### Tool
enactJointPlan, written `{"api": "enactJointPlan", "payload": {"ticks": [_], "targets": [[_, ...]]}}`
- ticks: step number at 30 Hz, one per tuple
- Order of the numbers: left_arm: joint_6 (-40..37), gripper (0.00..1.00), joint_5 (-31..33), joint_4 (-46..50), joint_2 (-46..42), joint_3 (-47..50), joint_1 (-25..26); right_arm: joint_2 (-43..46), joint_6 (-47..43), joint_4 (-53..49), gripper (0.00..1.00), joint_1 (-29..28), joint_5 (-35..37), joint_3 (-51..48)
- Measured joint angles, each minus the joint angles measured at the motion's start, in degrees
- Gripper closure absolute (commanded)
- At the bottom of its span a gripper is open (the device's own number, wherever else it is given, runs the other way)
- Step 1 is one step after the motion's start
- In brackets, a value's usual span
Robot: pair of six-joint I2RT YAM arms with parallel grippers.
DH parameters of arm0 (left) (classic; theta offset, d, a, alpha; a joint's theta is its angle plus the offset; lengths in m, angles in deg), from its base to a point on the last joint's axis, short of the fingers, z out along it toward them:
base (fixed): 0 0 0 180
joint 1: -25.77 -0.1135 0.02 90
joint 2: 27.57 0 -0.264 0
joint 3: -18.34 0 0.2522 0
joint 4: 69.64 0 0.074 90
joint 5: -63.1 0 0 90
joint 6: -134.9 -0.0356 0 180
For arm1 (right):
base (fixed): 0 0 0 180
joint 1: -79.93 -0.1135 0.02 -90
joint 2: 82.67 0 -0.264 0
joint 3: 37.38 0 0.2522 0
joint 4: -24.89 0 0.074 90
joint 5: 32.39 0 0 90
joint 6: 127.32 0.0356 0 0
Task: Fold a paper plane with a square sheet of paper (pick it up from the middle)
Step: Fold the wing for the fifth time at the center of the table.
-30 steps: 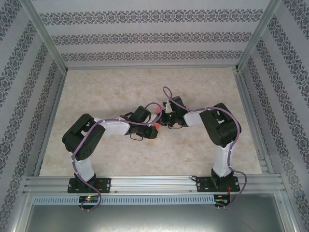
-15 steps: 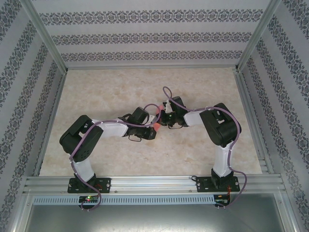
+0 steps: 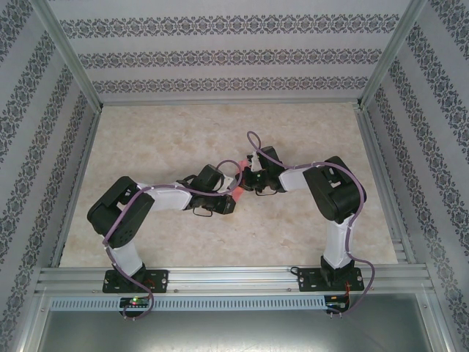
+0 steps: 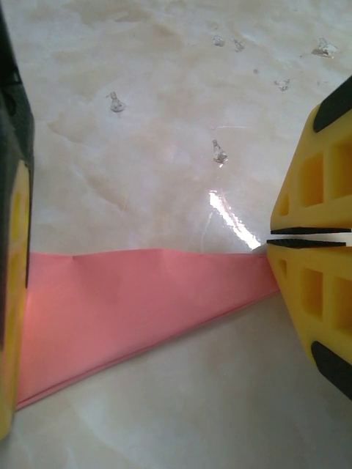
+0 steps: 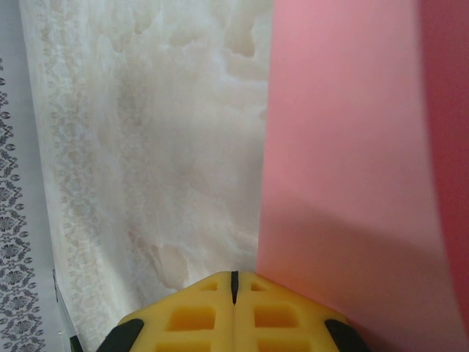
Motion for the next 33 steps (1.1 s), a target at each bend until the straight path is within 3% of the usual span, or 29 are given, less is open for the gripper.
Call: {"api": "enactJointPlan", "payload": {"ticks": [8,16,33], "targets": [[0.31,0.84,-4.31,6.29,-2.67,-0.04,0.0,0.0,-0.39,0.0,0.99,0.04,-0.07,0.0],[2.1,0.82,-4.66,5.88,-5.62,-4.57,-0.63,0.0,-0.83,0.02,0.99,0.04,-0.22,0.0],[2.84,0.84,-3.78,1.16,5.29,-7.5,-1.51,0.0,-0.83,0.0,1.0,0.04,-0.42,0.07]]}}
